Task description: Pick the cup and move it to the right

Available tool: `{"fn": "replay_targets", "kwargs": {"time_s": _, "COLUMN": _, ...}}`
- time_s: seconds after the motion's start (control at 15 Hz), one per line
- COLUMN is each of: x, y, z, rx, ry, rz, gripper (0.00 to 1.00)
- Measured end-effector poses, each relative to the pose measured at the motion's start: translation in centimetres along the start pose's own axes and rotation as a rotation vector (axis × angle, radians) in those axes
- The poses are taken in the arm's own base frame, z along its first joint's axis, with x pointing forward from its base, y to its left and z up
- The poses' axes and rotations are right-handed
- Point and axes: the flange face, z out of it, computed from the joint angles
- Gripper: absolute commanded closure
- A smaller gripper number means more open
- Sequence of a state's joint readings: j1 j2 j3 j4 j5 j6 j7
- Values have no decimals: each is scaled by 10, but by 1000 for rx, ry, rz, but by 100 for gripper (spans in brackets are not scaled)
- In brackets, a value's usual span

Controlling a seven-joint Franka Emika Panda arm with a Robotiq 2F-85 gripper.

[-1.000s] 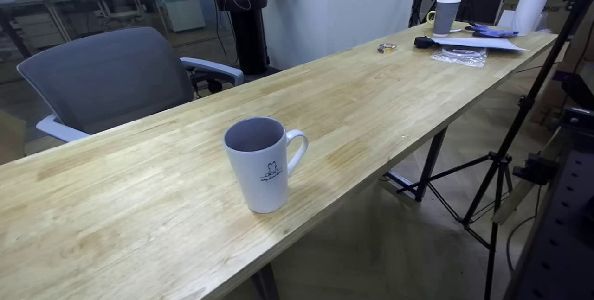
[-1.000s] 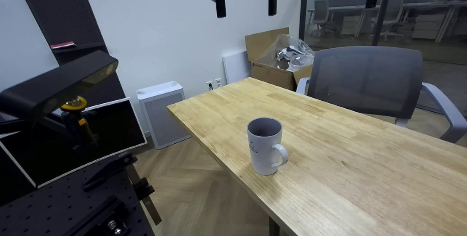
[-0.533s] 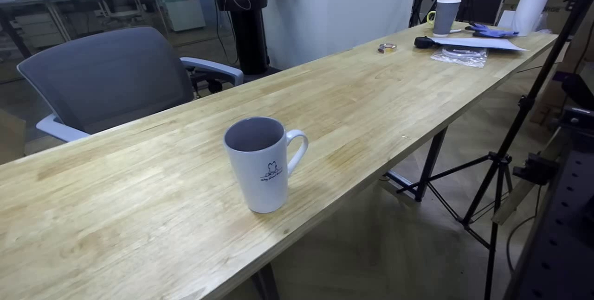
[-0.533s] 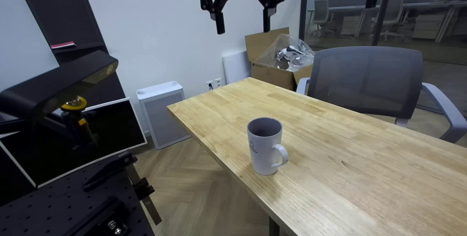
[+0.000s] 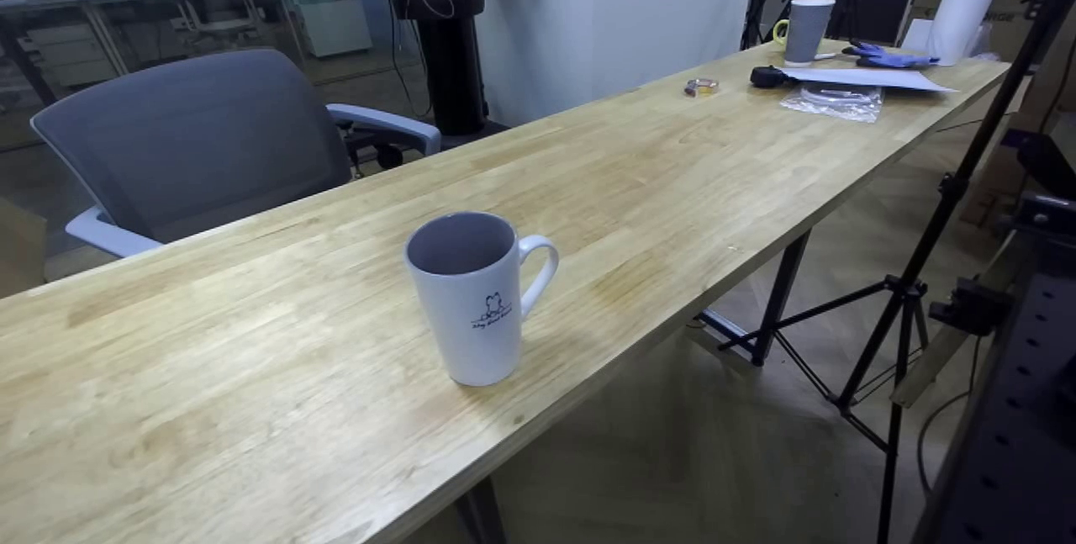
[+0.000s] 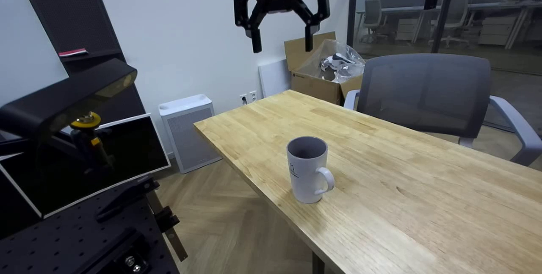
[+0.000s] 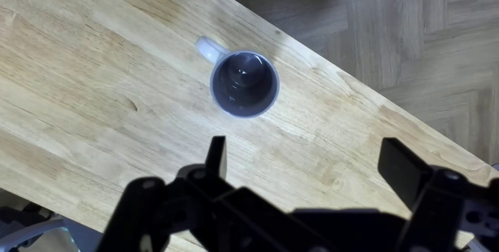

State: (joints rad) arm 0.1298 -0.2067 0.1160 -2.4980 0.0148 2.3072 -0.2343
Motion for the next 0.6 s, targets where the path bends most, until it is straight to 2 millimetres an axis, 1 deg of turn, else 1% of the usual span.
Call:
{"fn": "replay_targets", "kwargs": {"time_s": 0.4, "x": 0, "y": 0, "z": 0, "rx": 0, "ry": -1, "rz": -1, "gripper": 0}}
{"fn": "replay_targets", "kwargs": {"time_s": 0.6, "x": -3, "y": -2, "z": 10, "rx": 7, "ry": -23, "rz": -6, "gripper": 0}}
